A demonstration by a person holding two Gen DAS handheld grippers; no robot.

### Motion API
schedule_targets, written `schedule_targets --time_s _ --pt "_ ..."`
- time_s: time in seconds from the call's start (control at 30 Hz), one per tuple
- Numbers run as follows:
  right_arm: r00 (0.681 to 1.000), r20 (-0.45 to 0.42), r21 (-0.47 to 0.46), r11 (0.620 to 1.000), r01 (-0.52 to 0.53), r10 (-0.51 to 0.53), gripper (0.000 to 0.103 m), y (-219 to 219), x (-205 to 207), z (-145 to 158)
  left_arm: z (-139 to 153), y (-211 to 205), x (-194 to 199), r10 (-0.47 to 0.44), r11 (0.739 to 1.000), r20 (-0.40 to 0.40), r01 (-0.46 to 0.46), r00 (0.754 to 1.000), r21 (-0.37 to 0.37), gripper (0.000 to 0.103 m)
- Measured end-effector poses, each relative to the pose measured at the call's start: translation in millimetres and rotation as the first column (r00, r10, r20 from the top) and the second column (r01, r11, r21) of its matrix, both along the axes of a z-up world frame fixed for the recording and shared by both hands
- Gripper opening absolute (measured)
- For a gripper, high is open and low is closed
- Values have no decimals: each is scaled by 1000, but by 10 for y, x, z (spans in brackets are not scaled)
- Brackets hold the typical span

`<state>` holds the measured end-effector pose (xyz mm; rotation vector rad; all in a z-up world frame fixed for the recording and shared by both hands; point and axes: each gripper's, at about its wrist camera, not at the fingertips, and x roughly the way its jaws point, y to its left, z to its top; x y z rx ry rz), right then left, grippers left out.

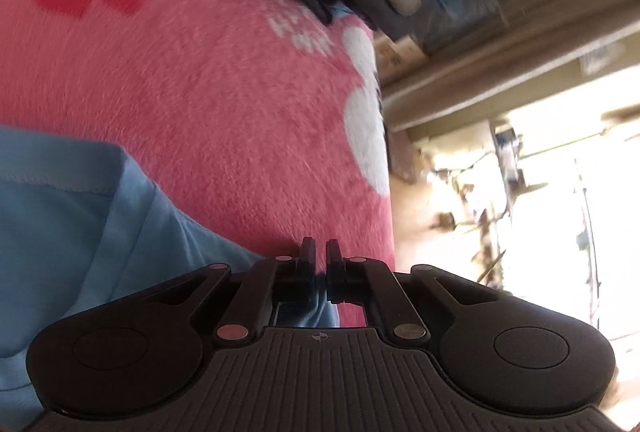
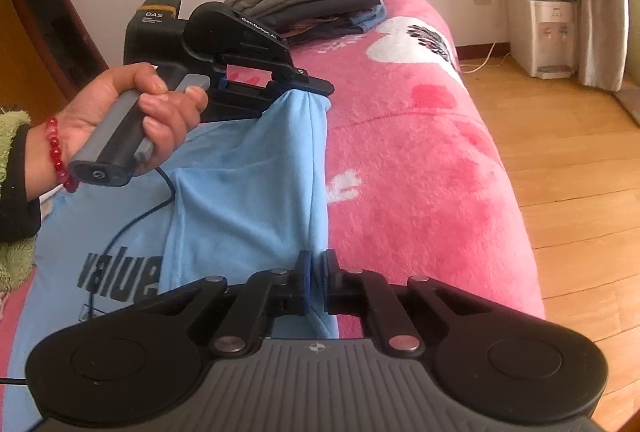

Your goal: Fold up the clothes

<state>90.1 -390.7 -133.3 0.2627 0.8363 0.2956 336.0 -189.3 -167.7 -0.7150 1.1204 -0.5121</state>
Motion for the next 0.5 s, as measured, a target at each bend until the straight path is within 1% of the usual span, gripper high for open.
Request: schedule_targets --time_s 0.1,0.13,0.2,0.27,0.33,0.4,0.43,0.47,0.5 --pt "1000 -13 2 1000 7 -7 5 -8 14 -13 -6 8 23 46 999 13 -45 999 -25 3" --pt "1000 -17 6 1000 10 -10 5 -12 20 -16 9 41 29 65 997 21 -64 998 -37 5" --pt "999 -28 20 1000 18 -17 6 -31 36 -18 90 120 35 104 993 39 -102 994 -64 18" --pt "999 -41 40 999 27 -26 7 -54 54 -16 223 226 18 139 989 67 -135 988 -60 35" --pt "998 -59 61 997 41 -37 10 -76 72 -13 380 367 -36 147 989 106 -143 984 -38 37" --pt "999 -38 43 999 21 -19 20 -27 30 50 545 531 -130 133 991 152 -133 979 -9 38" --pt "1000 -25 32 999 10 -9 23 1 6 85 632 622 -190 122 992 174 -125 977 9 38" --pt "1000 -13 21 1000 -1 2 27 28 -18 119 672 681 -260 103 993 189 -112 977 39 38" --pt "1000 -2 10 1000 -12 12 28 56 -42 153 698 730 -335 81 992 202 -98 976 73 39"
